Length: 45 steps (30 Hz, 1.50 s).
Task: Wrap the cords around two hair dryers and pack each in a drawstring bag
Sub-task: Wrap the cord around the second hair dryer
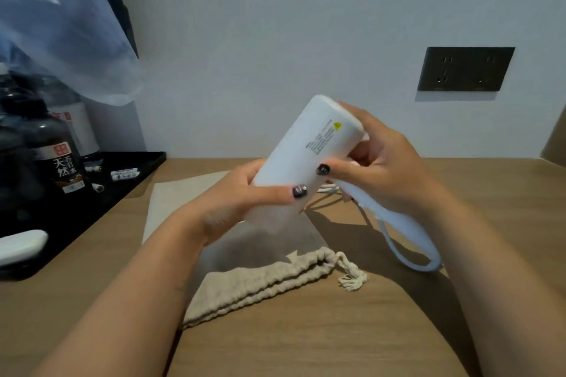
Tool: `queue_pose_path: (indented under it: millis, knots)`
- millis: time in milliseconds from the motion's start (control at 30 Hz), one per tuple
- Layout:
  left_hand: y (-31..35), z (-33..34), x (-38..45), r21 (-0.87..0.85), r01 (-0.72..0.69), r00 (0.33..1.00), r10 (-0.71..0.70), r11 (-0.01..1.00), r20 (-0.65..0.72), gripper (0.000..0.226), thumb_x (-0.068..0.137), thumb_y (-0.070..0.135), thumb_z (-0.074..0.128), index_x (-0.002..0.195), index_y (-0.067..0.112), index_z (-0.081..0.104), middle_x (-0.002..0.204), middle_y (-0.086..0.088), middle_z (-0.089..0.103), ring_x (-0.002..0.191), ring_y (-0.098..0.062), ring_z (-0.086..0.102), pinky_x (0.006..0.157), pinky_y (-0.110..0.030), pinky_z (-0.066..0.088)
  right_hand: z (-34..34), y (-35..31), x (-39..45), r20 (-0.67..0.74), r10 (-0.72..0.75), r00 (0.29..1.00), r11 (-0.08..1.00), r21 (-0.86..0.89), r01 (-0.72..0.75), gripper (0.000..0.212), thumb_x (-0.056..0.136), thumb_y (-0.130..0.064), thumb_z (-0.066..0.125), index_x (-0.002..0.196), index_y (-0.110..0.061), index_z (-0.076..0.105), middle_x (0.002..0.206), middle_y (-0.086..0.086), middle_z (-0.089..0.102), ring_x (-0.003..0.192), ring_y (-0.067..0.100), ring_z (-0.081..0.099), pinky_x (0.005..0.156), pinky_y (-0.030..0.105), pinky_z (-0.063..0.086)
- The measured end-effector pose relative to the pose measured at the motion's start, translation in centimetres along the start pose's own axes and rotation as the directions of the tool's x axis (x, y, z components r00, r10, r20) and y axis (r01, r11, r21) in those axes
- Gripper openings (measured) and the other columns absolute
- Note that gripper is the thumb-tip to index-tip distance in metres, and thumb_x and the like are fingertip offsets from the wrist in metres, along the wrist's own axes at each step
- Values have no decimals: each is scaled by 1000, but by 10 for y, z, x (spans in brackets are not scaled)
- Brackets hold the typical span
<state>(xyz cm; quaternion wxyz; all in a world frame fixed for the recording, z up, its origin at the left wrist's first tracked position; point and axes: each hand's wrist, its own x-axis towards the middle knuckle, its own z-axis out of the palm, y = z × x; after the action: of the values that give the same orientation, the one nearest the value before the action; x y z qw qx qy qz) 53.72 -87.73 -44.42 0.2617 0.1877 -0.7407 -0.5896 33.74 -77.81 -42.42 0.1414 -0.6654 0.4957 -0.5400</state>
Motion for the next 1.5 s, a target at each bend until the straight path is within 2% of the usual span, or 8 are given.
queue_pose_path:
  millis: [167,267,433,633,833,967,1100,1500]
  knots:
    - [-10,9,5,124,35,987,-15,992,-160,61,48,42,81,104,23,68,96,-4,74,87,-24,70,77,-39,56,0,7,2,-20,-24,1000,913,-408,14,62,70,-64,64,125,-37,56,84,-14,72,75,1,68,67,28,55]
    - [-11,5,9,0,23,954,-22,1000,-300,64,44,41,80,100,13,68,87,-12,72,75,-26,68,65,-36,54,-23,11,1,-67,101,993,843,-524,-121,55,70,-75,44,91,-31,69,63,-10,66,57,5,60,55,29,45]
    - [-10,2,2,-229,24,933,-104,973,-344,70,46,38,79,105,4,62,75,-14,66,66,-28,64,51,-34,52,-36,15,-2,-101,218,971,914,-328,-240,52,69,-68,53,68,-18,69,51,6,58,43,15,54,44,23,45]
    - [-10,4,0,-218,4,925,-87,976,-371,54,55,27,78,103,10,62,72,-11,66,60,-25,67,49,-36,53,-30,18,-1,-16,336,942,927,-169,-333,60,70,-59,59,73,0,70,51,8,58,38,11,42,40,17,34]
    - [-13,7,5,-145,-73,897,1,987,-442,34,62,31,72,90,15,63,65,-5,66,62,-26,64,55,-33,52,-20,23,5,-328,155,932,955,-192,-227,42,78,-44,73,58,-6,69,47,7,48,43,10,41,47,24,31]
    - [-16,6,6,-135,-82,887,11,987,-462,44,54,40,77,90,17,66,70,-7,67,67,-29,65,64,-43,55,-15,27,6,-369,105,924,963,-193,-187,55,75,-52,73,61,1,67,52,16,47,47,14,42,51,27,30]
    - [-17,11,9,-118,-66,881,3,991,-473,46,56,47,77,90,18,68,73,-6,67,69,-30,65,64,-40,54,-13,37,6,-441,158,884,964,-123,-234,82,78,-60,64,55,16,42,53,16,33,50,23,34,51,28,24]
    - [-22,8,8,-267,-53,883,-80,962,-463,53,55,50,77,93,15,70,80,-17,65,69,-33,62,65,-44,48,-3,48,11,-532,141,835,945,-178,-273,65,89,-40,57,50,8,36,51,7,28,51,21,29,51,29,21]
